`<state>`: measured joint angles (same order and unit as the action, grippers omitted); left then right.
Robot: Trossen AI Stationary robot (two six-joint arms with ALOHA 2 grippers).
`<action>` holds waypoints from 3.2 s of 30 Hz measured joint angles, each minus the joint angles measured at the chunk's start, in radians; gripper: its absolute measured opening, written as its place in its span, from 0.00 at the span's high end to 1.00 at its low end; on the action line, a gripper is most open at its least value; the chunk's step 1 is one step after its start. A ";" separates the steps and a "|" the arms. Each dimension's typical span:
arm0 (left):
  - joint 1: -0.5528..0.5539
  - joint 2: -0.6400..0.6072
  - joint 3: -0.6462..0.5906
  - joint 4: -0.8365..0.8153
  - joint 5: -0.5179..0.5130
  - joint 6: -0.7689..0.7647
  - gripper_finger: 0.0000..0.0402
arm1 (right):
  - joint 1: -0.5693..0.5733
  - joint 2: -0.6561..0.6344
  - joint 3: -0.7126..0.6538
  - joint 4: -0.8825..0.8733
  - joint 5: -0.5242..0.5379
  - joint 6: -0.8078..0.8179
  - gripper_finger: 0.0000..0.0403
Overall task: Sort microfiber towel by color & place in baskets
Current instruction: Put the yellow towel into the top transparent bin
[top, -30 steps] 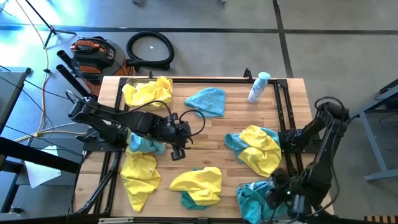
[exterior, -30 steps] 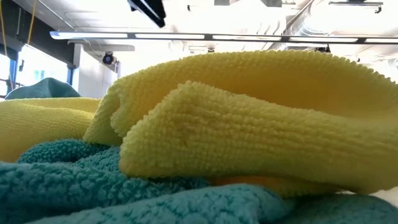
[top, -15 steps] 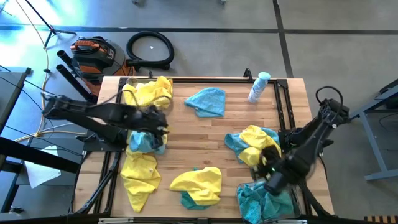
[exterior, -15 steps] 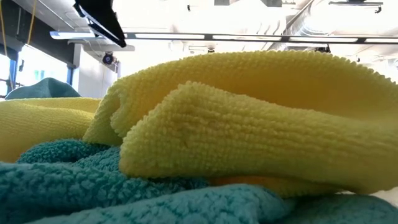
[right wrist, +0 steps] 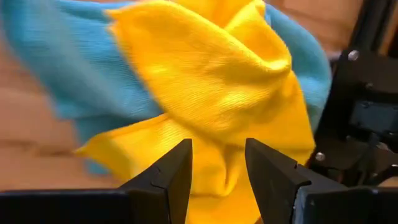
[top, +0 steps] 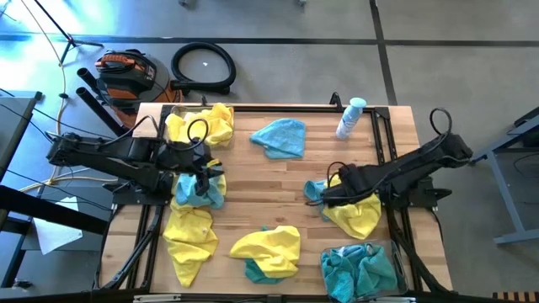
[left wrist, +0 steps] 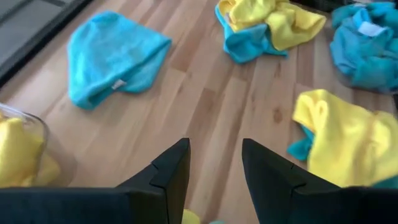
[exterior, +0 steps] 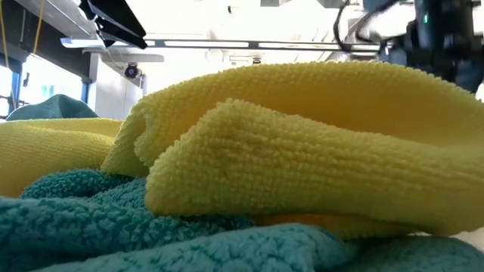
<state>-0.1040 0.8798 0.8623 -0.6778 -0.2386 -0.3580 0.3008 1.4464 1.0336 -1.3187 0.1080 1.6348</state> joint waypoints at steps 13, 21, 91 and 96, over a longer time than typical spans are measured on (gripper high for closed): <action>0.000 0.008 0.000 0.027 -0.008 -0.008 0.66 | -0.080 -0.061 -0.376 0.345 -0.004 0.060 0.64; 0.000 0.008 0.000 0.152 -0.011 -0.007 0.66 | -0.066 -0.065 -0.390 0.439 0.015 -0.070 0.95; 0.012 0.338 0.008 0.798 -0.062 0.101 0.59 | -0.306 0.043 0.319 1.160 -0.131 -1.575 1.00; 0.012 0.324 0.006 0.791 -0.118 0.157 0.93 | -0.316 0.042 0.319 1.098 -0.129 -1.518 0.97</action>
<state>-0.0916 1.2040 0.8684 0.1135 -0.3570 -0.2005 -0.0150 1.4883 1.3525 -0.2211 -0.0208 0.1165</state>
